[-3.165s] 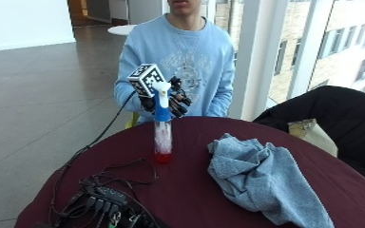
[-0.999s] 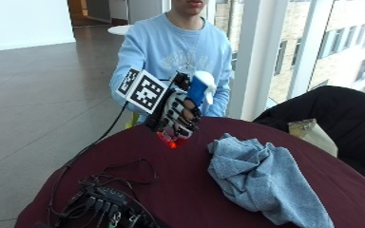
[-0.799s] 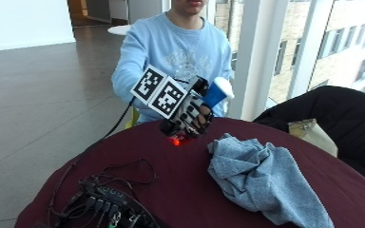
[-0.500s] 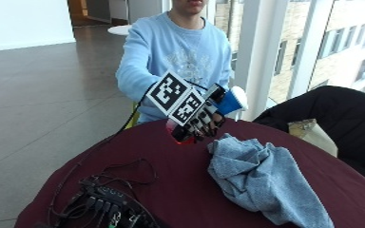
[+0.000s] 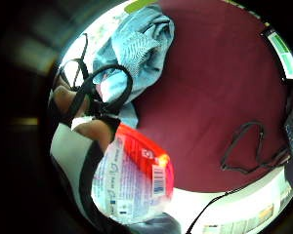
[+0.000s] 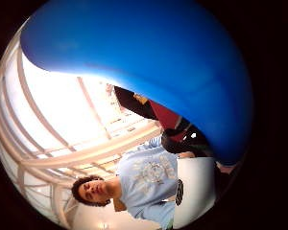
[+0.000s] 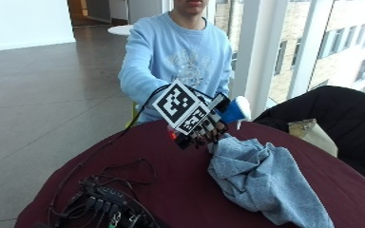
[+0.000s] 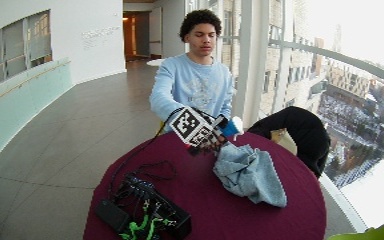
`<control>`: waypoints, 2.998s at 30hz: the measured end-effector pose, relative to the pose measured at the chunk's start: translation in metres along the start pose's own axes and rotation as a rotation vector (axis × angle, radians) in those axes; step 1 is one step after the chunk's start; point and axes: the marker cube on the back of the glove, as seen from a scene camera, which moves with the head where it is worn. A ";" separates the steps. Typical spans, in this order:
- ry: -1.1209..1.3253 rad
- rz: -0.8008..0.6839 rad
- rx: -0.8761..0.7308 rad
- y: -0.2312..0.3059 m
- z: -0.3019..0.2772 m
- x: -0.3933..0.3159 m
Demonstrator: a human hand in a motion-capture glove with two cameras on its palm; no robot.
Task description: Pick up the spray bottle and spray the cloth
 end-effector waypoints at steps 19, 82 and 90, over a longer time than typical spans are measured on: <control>0.022 0.016 -0.039 0.007 0.006 -0.002; -0.297 -0.899 0.209 0.008 0.229 -0.157; -0.297 -0.919 0.241 -0.002 0.250 -0.160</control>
